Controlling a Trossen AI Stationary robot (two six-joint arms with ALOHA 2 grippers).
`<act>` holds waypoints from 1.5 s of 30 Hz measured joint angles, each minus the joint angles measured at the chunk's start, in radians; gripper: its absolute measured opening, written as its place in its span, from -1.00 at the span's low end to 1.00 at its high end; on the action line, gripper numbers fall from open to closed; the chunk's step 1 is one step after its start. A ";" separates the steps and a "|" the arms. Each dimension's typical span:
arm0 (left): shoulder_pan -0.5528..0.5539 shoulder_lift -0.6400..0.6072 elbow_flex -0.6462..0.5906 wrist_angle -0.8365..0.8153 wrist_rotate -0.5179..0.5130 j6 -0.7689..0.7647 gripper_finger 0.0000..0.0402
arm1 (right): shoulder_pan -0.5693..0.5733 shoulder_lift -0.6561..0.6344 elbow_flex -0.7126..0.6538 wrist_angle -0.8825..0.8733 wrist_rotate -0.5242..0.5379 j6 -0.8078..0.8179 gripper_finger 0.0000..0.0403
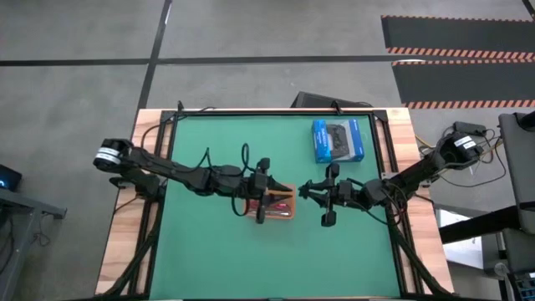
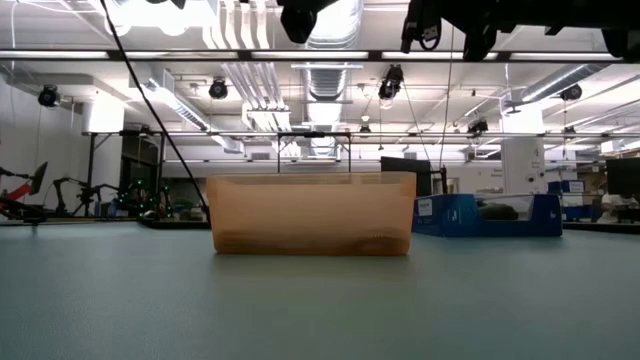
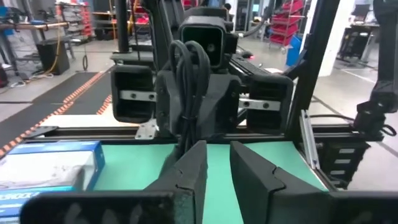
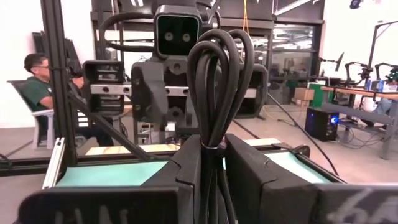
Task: Pick and place USB-C Cables
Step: Put the black charger cable into the orange bin
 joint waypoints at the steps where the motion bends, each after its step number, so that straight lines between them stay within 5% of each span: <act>1: 0.000 0.005 0.000 0.001 0.001 -0.004 -0.69 | -0.001 0.000 0.000 0.000 0.000 0.000 -0.76; 16: 0.006 0.093 0.001 0.102 -0.011 -0.073 0.19 | -0.002 -0.001 0.001 0.007 -0.017 -0.007 -0.76; 39: 0.019 0.277 0.081 0.288 -0.026 -0.076 0.21 | -0.002 -0.001 0.002 0.006 -0.026 -0.015 -0.76; 45: 0.019 0.284 0.083 0.285 -0.026 -0.069 0.06 | -0.002 -0.001 0.001 0.004 -0.027 -0.016 -0.76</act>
